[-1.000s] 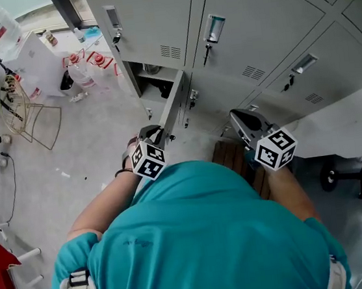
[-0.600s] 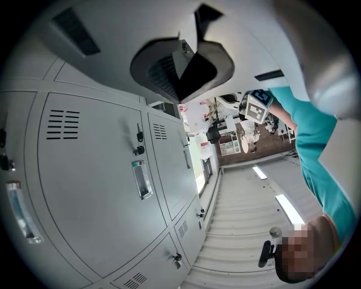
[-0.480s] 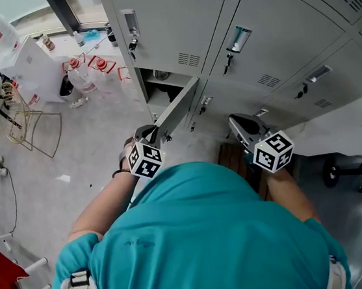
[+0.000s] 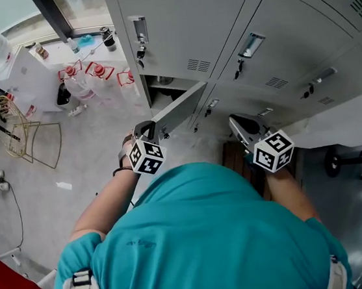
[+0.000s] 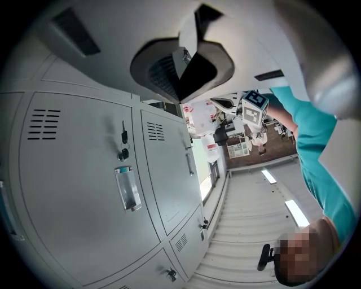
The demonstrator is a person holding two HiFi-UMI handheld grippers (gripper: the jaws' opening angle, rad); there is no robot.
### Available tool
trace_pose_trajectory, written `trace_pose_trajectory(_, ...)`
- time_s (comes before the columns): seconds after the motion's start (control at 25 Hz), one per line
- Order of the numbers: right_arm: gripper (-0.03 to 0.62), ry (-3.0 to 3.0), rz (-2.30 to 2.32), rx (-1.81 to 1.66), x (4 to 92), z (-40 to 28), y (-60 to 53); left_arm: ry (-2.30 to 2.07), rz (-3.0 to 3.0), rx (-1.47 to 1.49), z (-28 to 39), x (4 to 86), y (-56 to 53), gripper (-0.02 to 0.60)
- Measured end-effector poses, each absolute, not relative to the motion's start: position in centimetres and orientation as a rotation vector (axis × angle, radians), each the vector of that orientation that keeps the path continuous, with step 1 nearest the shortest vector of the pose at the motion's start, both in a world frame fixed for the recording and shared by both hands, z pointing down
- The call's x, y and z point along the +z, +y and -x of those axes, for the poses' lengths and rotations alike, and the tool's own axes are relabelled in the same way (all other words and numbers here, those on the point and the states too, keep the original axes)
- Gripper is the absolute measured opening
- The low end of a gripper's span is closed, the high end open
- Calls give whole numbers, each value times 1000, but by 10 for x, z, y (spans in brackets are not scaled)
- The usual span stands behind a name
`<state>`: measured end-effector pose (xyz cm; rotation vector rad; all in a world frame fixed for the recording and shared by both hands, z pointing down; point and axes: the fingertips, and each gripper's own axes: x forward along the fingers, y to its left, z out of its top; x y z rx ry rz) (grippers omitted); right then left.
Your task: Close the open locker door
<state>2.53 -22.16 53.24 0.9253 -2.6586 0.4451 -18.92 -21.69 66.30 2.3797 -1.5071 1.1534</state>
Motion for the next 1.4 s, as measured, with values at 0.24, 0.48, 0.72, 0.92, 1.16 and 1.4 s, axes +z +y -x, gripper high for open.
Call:
trace_pose_trajectory(0.24,-2,-2620,-988,460,535,-16,-226,-1562,-2388,1160,214,663,-244,6)
trace_pose_trajectory(0.48,-2,-2589,-1032,470,536,-11,-231,-1596,-2390,1156,231,663,-269,6)
trace_pose_trajectory(0.72,-2,-2557,-1063,480,537,-7,-237,-1642,-2380,1148,245,663,-296,6)
trace_pose_trajectory(0.92,-2,-2543,-1073,498,540,-4,-240,-1687,-2339,1090,255,663,-320,6)
trace_pose_trajectory(1.16,-2,-2520,-1093,535,546,-5,-244,-1749,-2188,833,266,665,-353,6)
trace_pose_trajectory(1.4,-2,-2482,-1131,572,553,-10,-245,-1718,-1939,489,272,669,-372,8)
